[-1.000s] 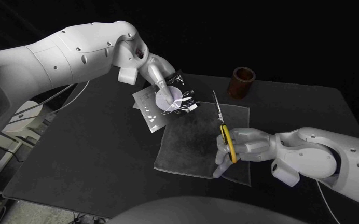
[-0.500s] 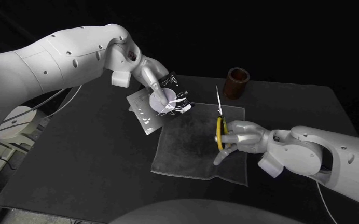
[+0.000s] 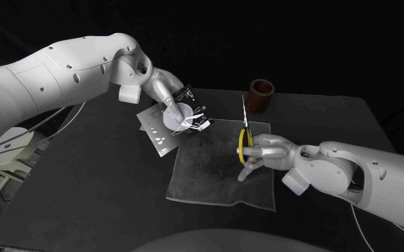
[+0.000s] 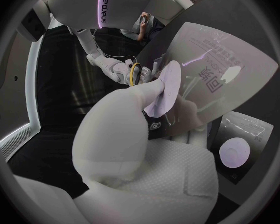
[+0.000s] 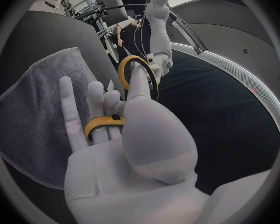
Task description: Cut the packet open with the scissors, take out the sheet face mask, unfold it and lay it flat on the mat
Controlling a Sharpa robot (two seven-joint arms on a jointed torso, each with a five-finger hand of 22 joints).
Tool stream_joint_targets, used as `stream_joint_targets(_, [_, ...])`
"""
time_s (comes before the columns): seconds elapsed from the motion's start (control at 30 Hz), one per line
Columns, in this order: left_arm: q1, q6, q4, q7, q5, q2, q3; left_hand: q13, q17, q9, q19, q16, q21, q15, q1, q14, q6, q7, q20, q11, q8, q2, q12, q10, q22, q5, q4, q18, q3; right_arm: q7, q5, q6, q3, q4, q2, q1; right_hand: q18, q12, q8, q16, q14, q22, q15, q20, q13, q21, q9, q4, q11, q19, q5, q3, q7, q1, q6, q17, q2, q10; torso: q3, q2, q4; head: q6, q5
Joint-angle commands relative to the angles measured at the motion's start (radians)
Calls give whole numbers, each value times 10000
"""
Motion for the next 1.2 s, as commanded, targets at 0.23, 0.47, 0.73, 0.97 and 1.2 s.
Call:
stream_joint_targets(0.23, [17, 1, -12, 51, 99, -14, 8, 10, 20, 738, 5, -53, 48, -37, -24, 41, 17, 21, -53, 15, 53, 95, 48, 45, 8, 38, -27, 196, 81, 176, 26, 507, 8, -196, 67, -2, 619, 4704, 698, 2896, 3797, 136, -1863, -2603, 20, 92, -265, 947, -2061, 2352, -1286, -347, -1606, -1270, 2972, 82, 259, 4263, 3, 1, 1, 142, -169])
stream_joint_targets(0.47, [16, -5, -22, 48, 99, -33, 7, 10, 21, 745, 3, -55, 49, -37, -26, 40, 14, 21, -54, 16, 53, 96, 48, 44, 8, 38, -30, 196, 86, 226, -75, 783, 10, -250, 52, 2, 558, 3269, -914, 1401, 2956, 54, -1501, -2498, -1729, -197, -2151, 2011, -1651, 1832, -1291, -221, -1143, -2140, -113, -798, -634, 3185, 10, -1, -4, 236, -283])
stream_joint_targets(0.73, [14, -38, -33, 41, 99, -94, 5, 10, 21, 745, 3, -55, 49, -37, -26, 40, 14, 21, -54, 16, 53, 96, 48, 44, 8, 38, -30, 196, 86, 570, 35, 1073, 15, -288, 92, 36, 655, -2805, -6095, -2925, -1003, -1533, 262, -650, -7204, -3087, -5309, 1957, 119, -1405, -1279, -109, 652, -1739, -3041, -3721, -698, -796, 14, 12, -4, 262, -350])
stream_joint_targets(0.97, [13, -111, -74, 54, 83, -135, 5, 12, 25, 764, -1, -59, 52, -40, -24, 38, 10, 20, -56, 14, 54, 91, 48, 42, 8, 38, -46, 198, 99, 991, 623, 1523, 26, -316, 204, 55, 652, -3804, -6640, -3568, -1207, -1835, 404, -506, -8351, -3457, -6166, 1319, 217, -1559, 34, 1325, 746, -533, -1278, -4708, -641, -522, -2, 2, -1, 299, -465])
stream_joint_targets(1.2, [11, -151, -97, 62, 79, -151, 4, 13, 26, 771, -3, -61, 54, -41, -20, 36, 9, 20, -58, 14, 54, 90, 47, 40, 9, 39, -53, 199, 107, 1489, 1427, 1910, 49, -529, 344, 60, 670, -4212, -3755, -3509, -1442, -1828, 241, -636, -9269, -3450, -4810, 1709, -215, -1268, 349, 1845, 170, 880, -494, -5288, -688, 52, -6, -6, 9, 329, -543])
